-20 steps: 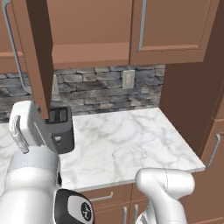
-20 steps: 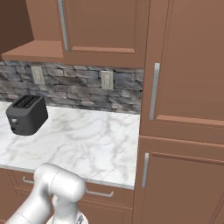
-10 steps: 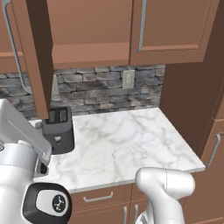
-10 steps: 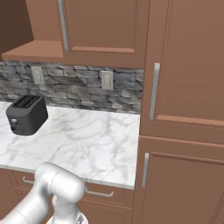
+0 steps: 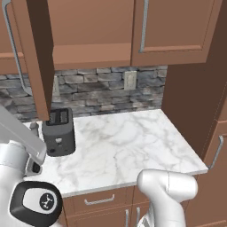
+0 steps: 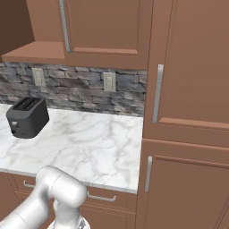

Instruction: Open the cabinet and move the ladle to the pot. Then close the cabinet.

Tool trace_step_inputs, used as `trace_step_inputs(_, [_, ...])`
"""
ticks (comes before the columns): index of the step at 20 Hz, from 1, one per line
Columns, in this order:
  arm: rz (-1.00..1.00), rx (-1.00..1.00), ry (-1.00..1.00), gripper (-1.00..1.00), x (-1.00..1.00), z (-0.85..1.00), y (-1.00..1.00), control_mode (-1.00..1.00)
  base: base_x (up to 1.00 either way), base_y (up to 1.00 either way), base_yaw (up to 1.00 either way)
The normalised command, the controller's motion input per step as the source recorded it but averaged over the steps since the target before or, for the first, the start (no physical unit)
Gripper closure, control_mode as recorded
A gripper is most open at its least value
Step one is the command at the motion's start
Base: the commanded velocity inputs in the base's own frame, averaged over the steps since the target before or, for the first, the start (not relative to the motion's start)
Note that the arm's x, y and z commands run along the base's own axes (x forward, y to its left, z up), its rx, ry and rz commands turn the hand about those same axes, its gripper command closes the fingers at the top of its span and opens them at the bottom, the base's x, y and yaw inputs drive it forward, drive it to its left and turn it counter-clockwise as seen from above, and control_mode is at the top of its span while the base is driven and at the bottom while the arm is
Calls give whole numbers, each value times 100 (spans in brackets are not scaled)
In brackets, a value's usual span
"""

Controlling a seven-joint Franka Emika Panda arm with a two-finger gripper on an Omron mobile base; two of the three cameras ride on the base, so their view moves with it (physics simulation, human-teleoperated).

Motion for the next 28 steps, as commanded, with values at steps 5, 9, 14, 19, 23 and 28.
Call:
trace_step_inputs(5, [-2,12,0,-100,3,-15,22,-100,0,0,0])
trace_step_inputs(9, [0,10,0,-100,35,-8,18,-100,0,0,0])
trace_step_inputs(14, [0,16,0,-100,44,-30,0,-100,0,0,0])
trace_step_inputs(19, [0,18,0,-100,42,-49,0,-100,0,0,0])
trace_step_inputs(23, [0,12,0,-100,56,-38,0,-100,0,0,0])
trace_step_inputs(28, [0,6,-2,-100,31,-13,2,-100,0,0,0])
